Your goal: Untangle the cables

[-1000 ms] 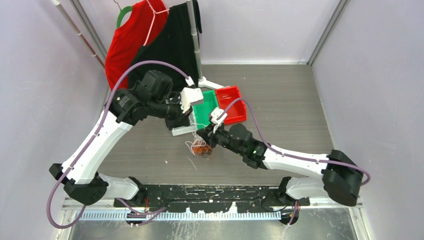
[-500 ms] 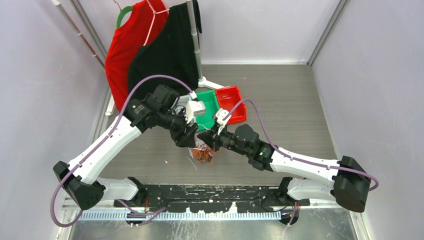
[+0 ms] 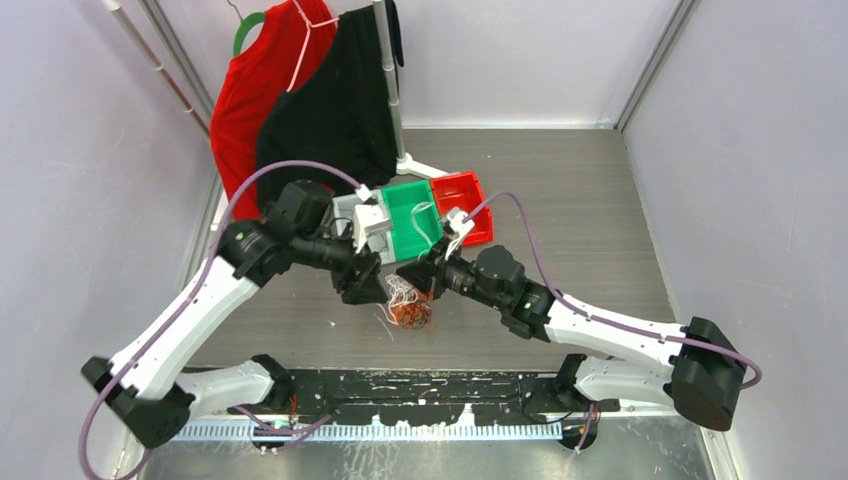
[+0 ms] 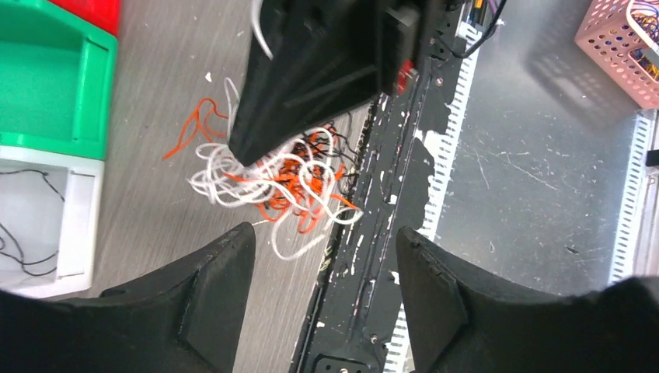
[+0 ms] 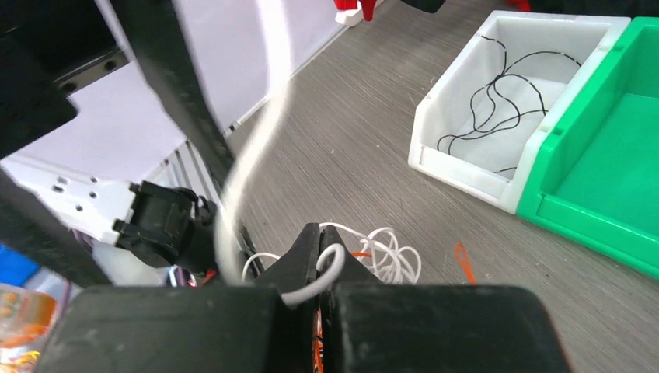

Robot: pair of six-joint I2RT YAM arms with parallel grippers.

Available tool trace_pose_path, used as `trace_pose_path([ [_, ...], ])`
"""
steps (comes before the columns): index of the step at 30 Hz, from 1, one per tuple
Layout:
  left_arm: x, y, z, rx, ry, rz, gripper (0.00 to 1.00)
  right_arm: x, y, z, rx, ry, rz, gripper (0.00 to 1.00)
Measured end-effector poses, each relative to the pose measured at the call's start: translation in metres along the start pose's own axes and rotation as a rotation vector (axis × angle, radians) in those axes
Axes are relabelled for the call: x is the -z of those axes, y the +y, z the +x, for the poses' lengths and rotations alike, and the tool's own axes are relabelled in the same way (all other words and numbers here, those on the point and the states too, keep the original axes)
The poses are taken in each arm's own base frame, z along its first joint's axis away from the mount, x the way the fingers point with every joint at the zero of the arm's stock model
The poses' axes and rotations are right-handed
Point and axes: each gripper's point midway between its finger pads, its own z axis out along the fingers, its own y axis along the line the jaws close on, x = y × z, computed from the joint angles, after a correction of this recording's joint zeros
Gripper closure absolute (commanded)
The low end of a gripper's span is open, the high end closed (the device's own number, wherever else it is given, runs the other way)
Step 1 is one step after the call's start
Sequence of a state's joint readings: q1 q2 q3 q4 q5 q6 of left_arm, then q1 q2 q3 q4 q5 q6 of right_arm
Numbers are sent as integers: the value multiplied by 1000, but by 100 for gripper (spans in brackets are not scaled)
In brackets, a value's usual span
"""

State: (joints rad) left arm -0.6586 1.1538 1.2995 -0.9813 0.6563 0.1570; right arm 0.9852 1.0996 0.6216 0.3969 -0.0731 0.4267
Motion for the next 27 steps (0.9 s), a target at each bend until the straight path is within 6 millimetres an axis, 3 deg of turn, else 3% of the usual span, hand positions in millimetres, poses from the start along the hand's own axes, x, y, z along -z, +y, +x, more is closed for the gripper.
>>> trace_pose_path([
  [4, 20, -16, -2, -92, -143, -28, 24, 0, 2, -9, -76, -27, 9, 99],
  [7, 24, -21, 0, -123, -216, -38, 19, -1, 5, -17, -105, -46, 10, 99],
  [16, -11, 14, 6, -102, -235, -130, 28, -7, 26, -58, -165, -122, -33, 99],
  [19, -11, 21, -1, -117, -260, -170, 44, -7, 27, -60, -180, -126, -36, 99],
  [24, -9, 24, -9, -166, -294, -187, 88, -5, 25, -61, -198, -131, -18, 99],
  [27, -9, 23, 0, -211, -286, -187, 100, 3, 23, -70, -199, -153, 1, 99],
])
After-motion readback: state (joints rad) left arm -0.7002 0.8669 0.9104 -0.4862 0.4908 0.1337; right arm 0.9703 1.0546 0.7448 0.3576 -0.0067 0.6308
